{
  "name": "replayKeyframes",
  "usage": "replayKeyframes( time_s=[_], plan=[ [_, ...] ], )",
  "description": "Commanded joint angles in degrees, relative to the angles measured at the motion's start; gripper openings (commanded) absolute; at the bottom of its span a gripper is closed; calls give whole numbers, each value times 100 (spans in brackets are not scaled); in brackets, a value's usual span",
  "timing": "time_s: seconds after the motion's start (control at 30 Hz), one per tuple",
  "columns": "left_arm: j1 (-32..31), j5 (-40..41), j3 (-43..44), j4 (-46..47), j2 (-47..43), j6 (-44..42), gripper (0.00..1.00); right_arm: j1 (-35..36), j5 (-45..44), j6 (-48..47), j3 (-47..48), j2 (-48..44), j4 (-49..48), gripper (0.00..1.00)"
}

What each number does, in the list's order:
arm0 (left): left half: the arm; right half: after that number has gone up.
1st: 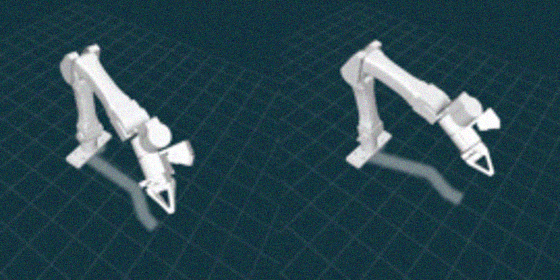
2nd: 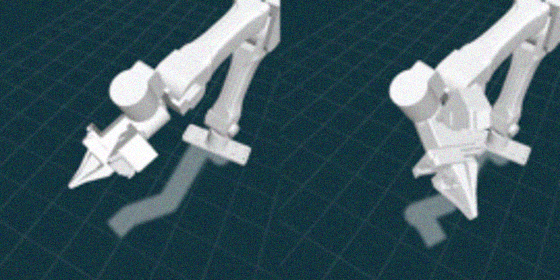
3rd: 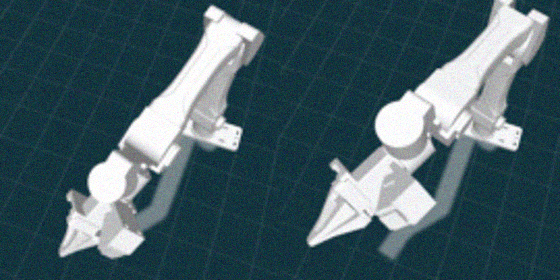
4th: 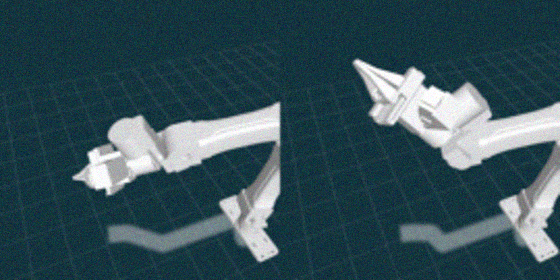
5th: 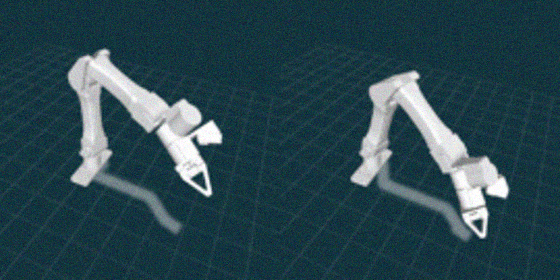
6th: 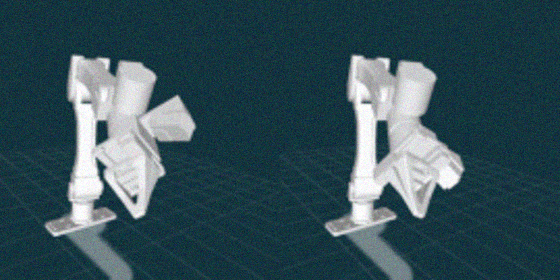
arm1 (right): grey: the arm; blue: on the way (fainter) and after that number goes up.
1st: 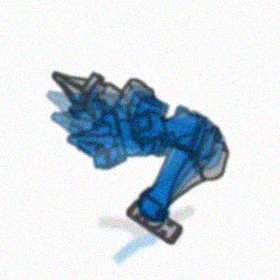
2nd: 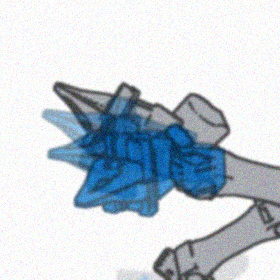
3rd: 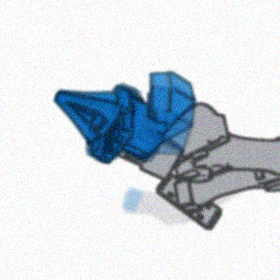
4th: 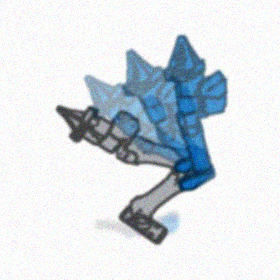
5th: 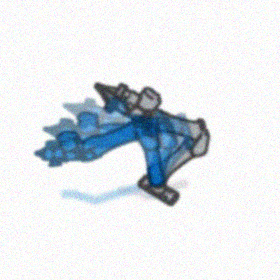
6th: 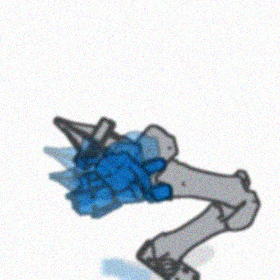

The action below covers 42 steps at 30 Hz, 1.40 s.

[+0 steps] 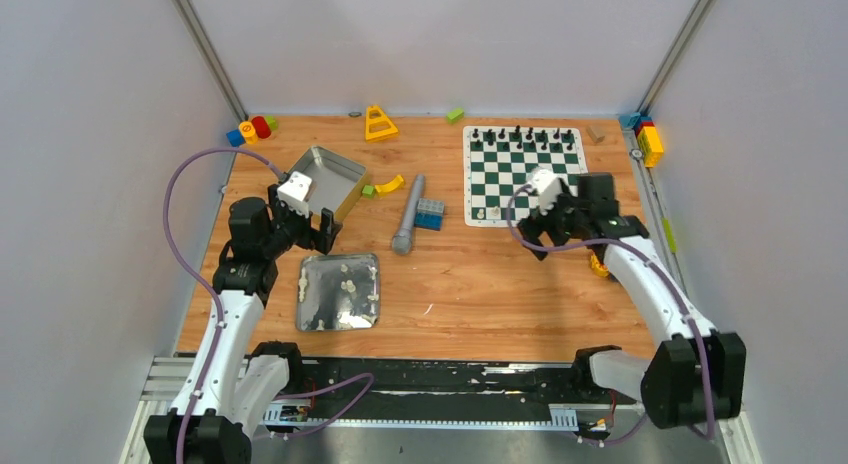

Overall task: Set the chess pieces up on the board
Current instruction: Place the distractor at the center of the board, then move the distractor to the center of the board.

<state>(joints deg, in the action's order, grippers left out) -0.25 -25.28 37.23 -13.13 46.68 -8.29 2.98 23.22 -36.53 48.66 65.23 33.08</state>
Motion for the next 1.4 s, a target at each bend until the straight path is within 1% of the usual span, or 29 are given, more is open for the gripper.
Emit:
replayKeyframes(
  time_s=[0.0, 0.13, 0.33, 0.43, 0.57, 0.7, 0.77, 0.87, 0.93, 1.03, 1.1, 1.2, 1.37],
  plan=[
    [-1, 65, 217, 33, -39, -146, 100, 1384, -116, 529, 786, 991, -695, 96],
    [-1, 150, 209, 61, -64, -167, 100, 2071, -511, 459, 1669, 2395, -907, 90],
    [-1, 305, 220, 73, -167, -188, 100, 2545, -973, 260, 3039, 4224, -906, 71],
    [-1, 346, 236, 64, -187, -201, 100, 2714, -1097, 118, 3587, 4903, -813, 64],
    [-1, 371, 249, 41, -200, -210, 100, 2951, -1218, 24, 4264, 5689, -621, 58],
    [-1, 376, 249, 55, -211, -236, 100, 3225, -1112, 140, 5008, 6175, -475, 57],
    [-1, 387, 242, 56, -216, -243, 100, 3321, -977, 330, 5305, 6304, -464, 58],
    [-1, 371, 233, 60, -205, -242, 100, 3336, -848, 664, 5546, 6287, -473, 65],
    [-1, 342, 228, 64, -207, -245, 100, 3267, -1020, 776, 5495, 6141, -472, 71],
    [-1, 297, 223, 70, -203, -244, 100, 3001, -1238, 945, 5137, 5729, -486, 75],
    [-1, 246, 223, 67, -194, -241, 100, 2717, -1233, 1097, 4828, 5352, -493, 75],
    [-1, 160, 239, 45, -186, -234, 100, 2215, -1139, 1266, 4347, 4751, -487, 72],
    [-1, 79, 259, 21, -188, -229, 100, 1384, -1132, 1384, 3869, 4344, -494, 64]
  ],
)
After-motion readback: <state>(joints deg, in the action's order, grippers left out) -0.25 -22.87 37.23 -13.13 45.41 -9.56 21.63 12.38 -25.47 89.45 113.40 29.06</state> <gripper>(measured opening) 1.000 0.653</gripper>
